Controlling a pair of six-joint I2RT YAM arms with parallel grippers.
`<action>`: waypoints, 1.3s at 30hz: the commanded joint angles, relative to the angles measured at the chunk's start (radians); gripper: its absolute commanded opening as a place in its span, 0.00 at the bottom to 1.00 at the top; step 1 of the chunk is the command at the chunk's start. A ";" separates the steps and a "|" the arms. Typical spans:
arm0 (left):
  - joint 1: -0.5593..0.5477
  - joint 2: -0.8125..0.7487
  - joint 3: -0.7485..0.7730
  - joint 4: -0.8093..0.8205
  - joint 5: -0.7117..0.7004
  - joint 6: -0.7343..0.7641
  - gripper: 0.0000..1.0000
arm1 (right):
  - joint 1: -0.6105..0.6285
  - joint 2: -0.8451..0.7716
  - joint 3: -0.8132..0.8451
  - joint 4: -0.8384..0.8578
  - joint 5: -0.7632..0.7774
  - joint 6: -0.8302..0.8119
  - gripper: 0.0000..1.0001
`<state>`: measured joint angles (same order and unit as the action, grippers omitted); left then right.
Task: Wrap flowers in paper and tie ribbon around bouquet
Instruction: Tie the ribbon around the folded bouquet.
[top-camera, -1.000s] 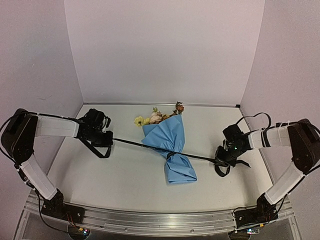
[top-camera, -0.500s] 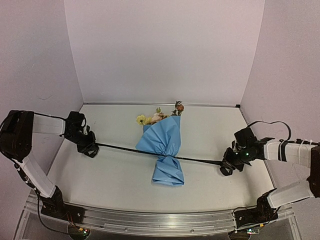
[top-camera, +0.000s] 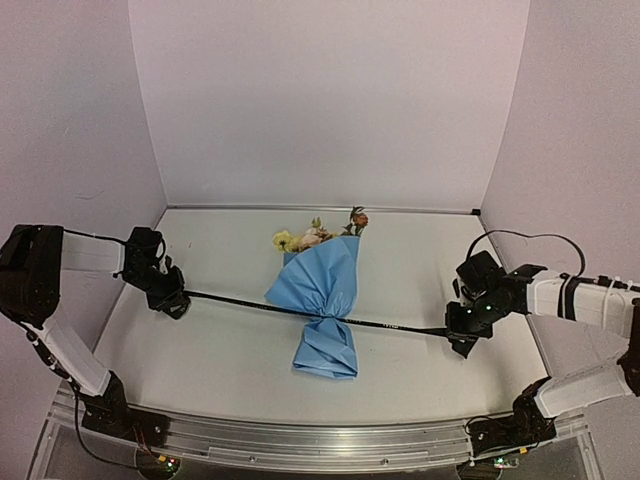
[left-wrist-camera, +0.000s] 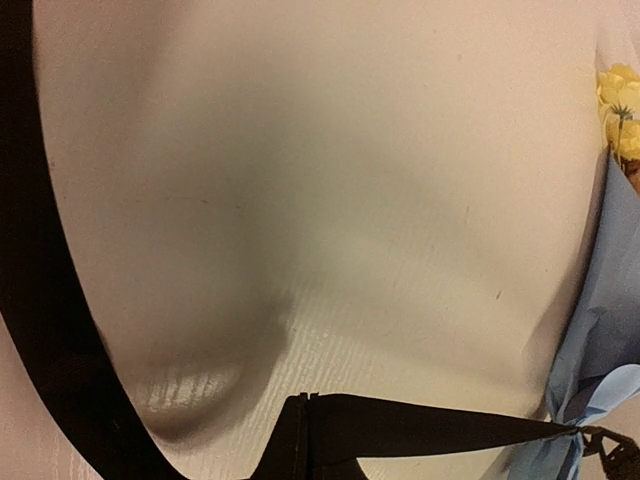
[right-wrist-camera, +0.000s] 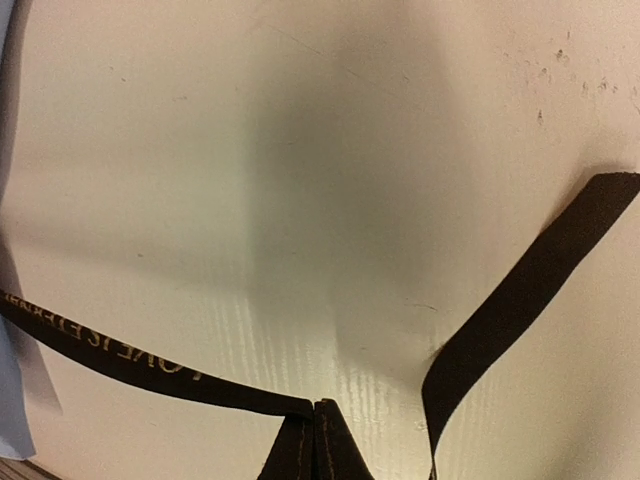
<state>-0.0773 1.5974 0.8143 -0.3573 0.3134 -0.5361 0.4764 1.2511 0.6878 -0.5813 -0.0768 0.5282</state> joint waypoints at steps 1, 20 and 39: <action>-0.056 -0.059 0.009 0.076 -0.270 0.020 0.00 | -0.033 0.020 -0.004 -0.230 0.251 -0.079 0.08; -0.258 -0.209 0.068 0.127 -0.282 0.175 0.70 | 0.067 0.207 0.330 -0.078 0.022 -0.272 0.98; -0.446 -0.111 -0.021 0.141 -0.450 -0.548 0.61 | 0.104 0.170 0.206 0.086 0.022 -0.298 0.98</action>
<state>-0.4781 1.4527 0.8165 -0.2645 -0.0788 -0.7564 0.5494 1.4468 0.8967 -0.5573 -0.0765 0.3076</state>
